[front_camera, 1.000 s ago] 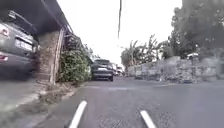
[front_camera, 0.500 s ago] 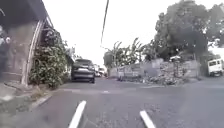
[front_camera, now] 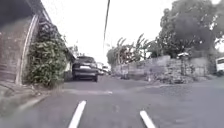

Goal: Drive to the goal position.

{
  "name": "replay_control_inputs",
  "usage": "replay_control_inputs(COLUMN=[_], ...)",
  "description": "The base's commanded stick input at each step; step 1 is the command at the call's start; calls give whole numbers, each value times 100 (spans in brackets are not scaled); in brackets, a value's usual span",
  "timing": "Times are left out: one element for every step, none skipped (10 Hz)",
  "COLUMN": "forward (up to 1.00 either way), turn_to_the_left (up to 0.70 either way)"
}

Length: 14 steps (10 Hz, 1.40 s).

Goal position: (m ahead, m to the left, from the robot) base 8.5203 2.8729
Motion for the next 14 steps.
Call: replay_control_inputs(forward=[100, 100, 100, 100, 100, 100, 100, 100, 100, 100, 100, 100, 100, 100], turn_to_the_left=[0, 0, 0, 0, 0, 0, 0, -4, -4, -2, 0, 0, 0, 0])
